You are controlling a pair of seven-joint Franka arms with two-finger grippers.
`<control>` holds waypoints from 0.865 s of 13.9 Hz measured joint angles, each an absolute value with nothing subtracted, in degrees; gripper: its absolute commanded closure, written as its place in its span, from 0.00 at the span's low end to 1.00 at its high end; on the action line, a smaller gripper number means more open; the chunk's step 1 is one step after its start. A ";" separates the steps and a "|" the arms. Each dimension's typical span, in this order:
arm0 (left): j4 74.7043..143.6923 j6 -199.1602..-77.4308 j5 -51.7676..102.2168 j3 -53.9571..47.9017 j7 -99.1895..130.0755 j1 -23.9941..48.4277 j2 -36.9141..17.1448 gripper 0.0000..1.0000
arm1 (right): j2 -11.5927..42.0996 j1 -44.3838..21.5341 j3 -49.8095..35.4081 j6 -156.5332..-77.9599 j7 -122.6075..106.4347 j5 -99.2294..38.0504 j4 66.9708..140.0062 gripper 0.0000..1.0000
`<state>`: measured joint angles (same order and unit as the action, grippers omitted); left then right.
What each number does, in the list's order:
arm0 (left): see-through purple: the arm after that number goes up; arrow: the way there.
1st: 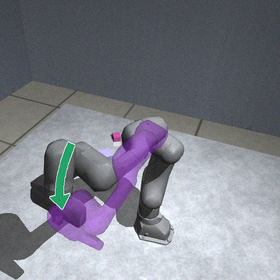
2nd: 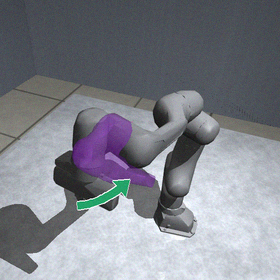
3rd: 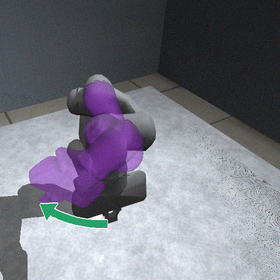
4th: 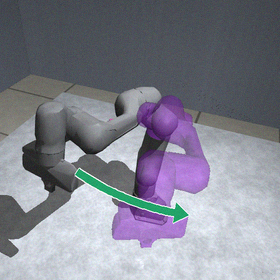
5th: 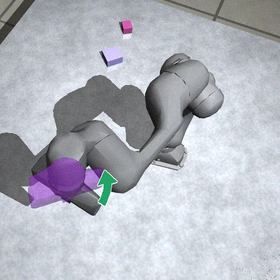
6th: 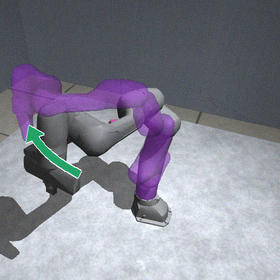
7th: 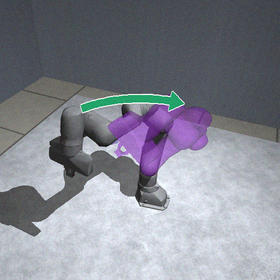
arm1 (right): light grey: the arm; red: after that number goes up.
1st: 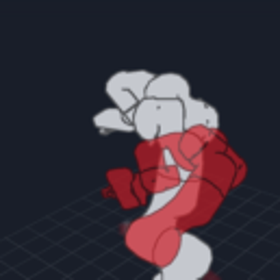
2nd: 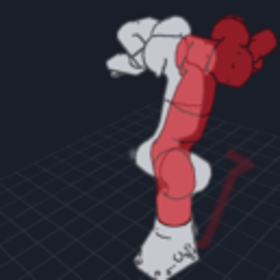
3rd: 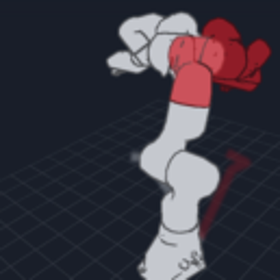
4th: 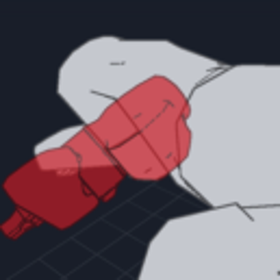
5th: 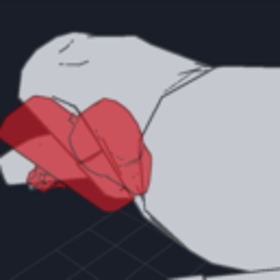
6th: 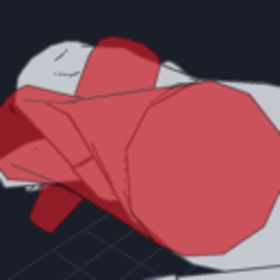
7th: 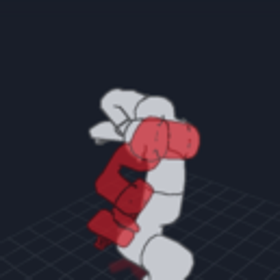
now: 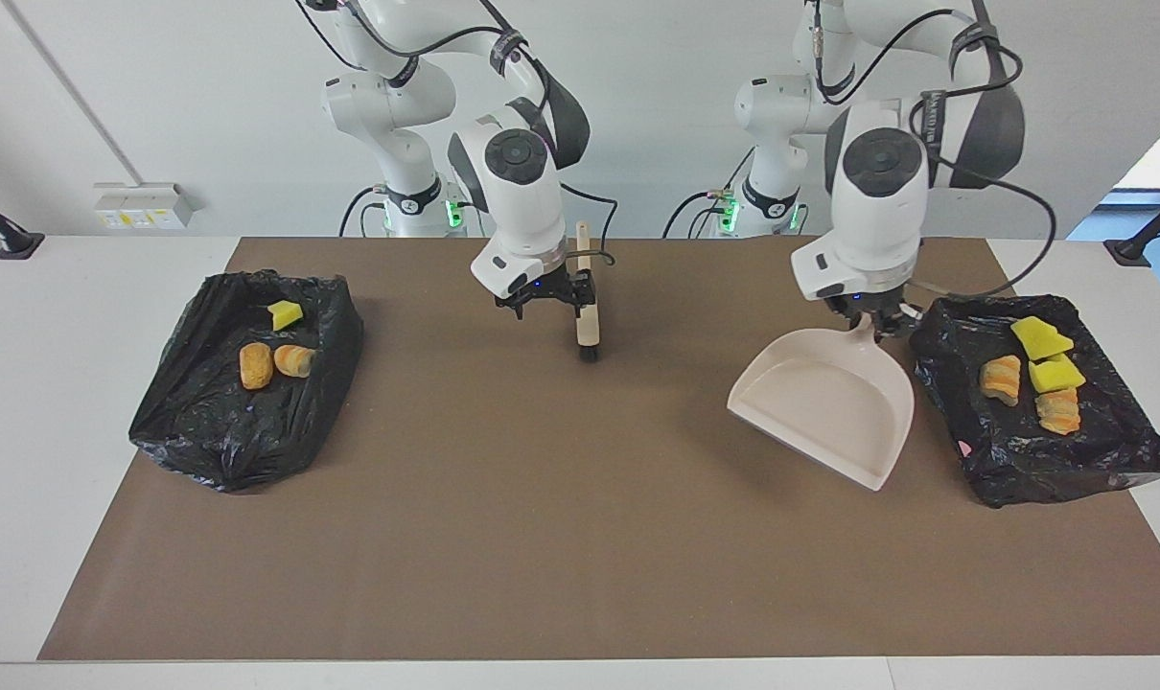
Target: Sweep and dump trash in bin
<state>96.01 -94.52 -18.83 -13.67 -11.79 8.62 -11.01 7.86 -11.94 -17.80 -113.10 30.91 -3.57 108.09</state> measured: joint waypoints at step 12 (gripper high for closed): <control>75.62 -103.51 -7.42 -12.94 31.66 25.19 -32.18 1.00 | -2.33 -7.51 -3.84 -100.96 16.47 3.39 99.84 0.00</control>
